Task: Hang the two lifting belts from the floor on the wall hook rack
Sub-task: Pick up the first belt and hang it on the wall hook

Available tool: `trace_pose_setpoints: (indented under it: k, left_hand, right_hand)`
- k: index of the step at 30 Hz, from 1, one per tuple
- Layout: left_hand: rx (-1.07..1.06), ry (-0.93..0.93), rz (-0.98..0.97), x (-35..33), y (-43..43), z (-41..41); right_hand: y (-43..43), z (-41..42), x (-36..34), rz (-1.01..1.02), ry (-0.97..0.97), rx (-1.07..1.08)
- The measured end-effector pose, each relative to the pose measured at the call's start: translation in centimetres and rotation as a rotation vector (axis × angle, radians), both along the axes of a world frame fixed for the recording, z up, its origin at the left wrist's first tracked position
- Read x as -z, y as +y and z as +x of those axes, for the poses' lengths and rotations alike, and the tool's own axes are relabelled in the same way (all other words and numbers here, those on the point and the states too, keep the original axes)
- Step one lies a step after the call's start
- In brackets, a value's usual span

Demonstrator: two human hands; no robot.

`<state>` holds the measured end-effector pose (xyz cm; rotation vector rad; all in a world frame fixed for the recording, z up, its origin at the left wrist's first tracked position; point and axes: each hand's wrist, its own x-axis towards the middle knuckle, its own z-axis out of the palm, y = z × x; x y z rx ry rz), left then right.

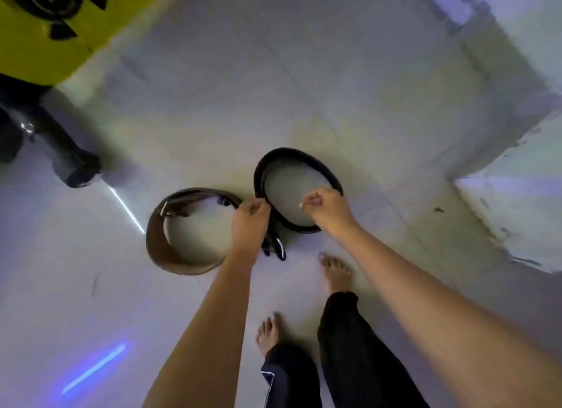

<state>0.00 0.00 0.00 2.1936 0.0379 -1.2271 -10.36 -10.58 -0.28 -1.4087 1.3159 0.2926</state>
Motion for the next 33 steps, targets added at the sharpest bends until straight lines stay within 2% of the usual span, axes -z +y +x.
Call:
trace_pose_setpoints:
  k: [5,9,13,17,19,22,26,28,30,33]
  left_hand:
    - [-0.214,-0.018,0.077,8.8,2.1,0.1]
    - [-0.265,-0.019,0.058,11.8,3.8,0.6]
    - [-0.207,-0.003,0.042,13.1,5.4,1.4]
    - [0.049,-0.058,0.007,12.4,5.5,2.2]
    - [0.258,-0.127,-0.016,11.3,5.0,2.4]
    - [0.735,-0.273,-0.044,9.4,3.9,2.8]
    - [1.365,-0.427,-0.023,4.0,1.0,2.9]
    - [1.491,-0.517,-0.09,-0.3,-1.3,2.5]
    - [1.53,-0.52,-0.183,-5.3,-3.9,1.9]
    - [1.544,-0.349,-0.328,-13.5,-6.9,0.2]
  right_hand:
    - [3.0,1.8,9.4,0.074,0.002,-0.131]
    - [6.4,2.4,12.6,0.102,0.02,-0.192]
    - [9.7,2.1,14.2,-0.006,0.092,-0.284]
    - [10.9,2.1,14.3,-0.115,0.146,-0.296]
    - [10.4,1.9,13.3,-0.142,0.17,-0.251]
    - [8.4,0.7,9.8,-0.181,0.167,-0.226]
    - [3.8,-0.6,1.5,-0.232,0.088,-0.322]
    - [1.3,-1.5,-4.1,-0.215,0.086,-0.347]
    - [-0.6,-2.8,-9.9,-0.174,0.069,-0.33]
    - [-2.3,-5.6,-19.4,-0.134,-0.005,-0.189]
